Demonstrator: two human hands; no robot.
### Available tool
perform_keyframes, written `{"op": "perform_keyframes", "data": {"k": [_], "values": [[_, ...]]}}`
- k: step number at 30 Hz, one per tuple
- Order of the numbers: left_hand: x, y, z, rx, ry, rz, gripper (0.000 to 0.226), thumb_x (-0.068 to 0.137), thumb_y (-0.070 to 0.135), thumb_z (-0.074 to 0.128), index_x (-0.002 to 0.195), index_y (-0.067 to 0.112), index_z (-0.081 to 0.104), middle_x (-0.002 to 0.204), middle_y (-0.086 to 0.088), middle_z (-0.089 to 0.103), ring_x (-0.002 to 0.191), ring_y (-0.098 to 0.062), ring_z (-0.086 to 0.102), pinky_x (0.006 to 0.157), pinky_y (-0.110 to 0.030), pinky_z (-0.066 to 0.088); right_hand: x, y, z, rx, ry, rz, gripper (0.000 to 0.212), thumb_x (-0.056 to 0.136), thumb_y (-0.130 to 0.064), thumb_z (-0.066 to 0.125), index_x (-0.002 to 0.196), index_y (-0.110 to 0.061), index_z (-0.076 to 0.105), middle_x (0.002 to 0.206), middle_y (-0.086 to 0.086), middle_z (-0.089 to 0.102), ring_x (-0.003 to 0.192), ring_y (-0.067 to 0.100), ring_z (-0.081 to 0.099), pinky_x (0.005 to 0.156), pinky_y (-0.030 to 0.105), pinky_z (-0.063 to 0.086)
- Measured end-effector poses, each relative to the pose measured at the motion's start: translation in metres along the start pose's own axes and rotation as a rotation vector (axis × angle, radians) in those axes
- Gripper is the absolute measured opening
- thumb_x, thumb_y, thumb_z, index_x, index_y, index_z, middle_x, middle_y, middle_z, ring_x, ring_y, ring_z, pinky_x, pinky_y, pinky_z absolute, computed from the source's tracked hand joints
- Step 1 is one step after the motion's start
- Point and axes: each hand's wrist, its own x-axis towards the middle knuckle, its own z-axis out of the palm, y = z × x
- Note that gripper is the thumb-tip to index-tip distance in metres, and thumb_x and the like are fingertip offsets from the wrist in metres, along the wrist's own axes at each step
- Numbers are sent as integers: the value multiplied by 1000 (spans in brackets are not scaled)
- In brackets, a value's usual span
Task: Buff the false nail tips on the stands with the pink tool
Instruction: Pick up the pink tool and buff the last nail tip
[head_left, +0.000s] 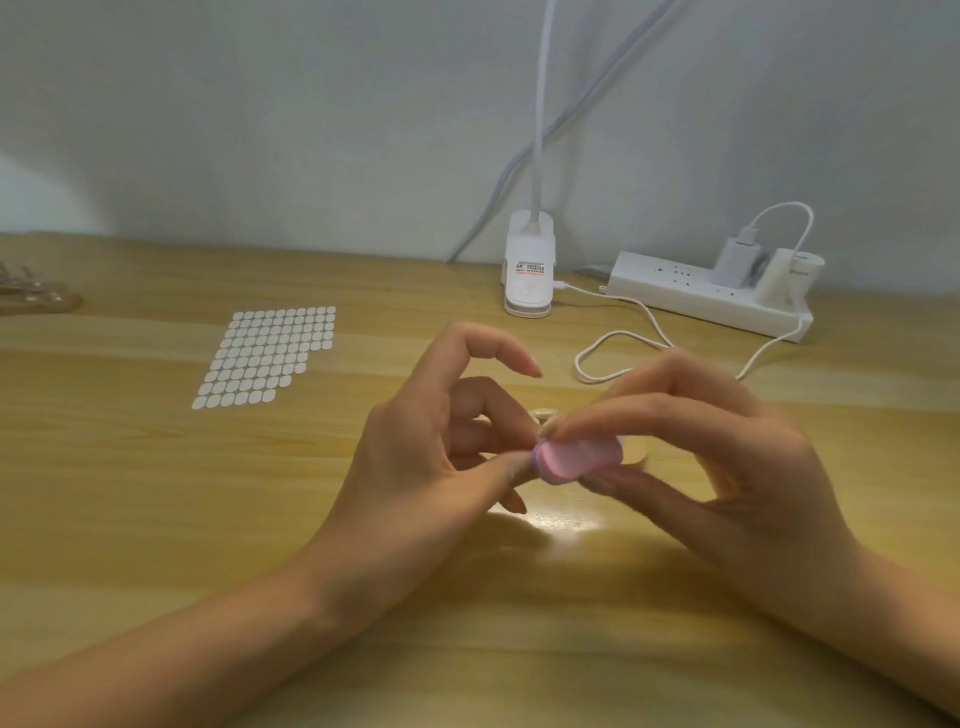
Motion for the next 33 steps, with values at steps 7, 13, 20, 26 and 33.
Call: {"op": "perform_keyframes", "data": {"k": [7,13,20,26,33], "values": [[-1,-1,0,30,-10,1,44,78,3,74,105,32,56,74,-2,70,65,-18,73,58,-21,54,-2,-6,4,-38,-33,-58,17,91,-20,68,107,-20,71,94,5,62,90,14,63,79,23,51],[0,0,0,69,17,4,45,77,6,78,103,35,56,73,1,69,65,-15,71,55,-23,53,0,-3,2,-71,3,-50,18,90,-20,67,108,-22,68,91,6,63,89,14,61,78,25,50],[-1,4,1,165,32,38,42,77,15,79,104,37,54,74,4,71,70,-10,72,53,-29,49,1,-2,0,-64,27,-11,17,90,-20,66,107,-21,69,91,6,64,90,15,62,79,27,50],[-1,5,2,199,35,42,41,75,24,81,102,36,53,76,4,74,73,-9,73,54,-23,47,4,1,-4,-96,29,15,18,89,-21,65,107,-20,69,91,6,64,89,15,62,77,33,51],[-3,5,3,174,36,5,38,75,23,82,97,36,54,75,1,74,72,-11,74,56,-20,45,3,-1,-3,-120,16,-10,19,90,-21,64,108,-22,69,91,5,63,88,12,62,76,29,51]]}}
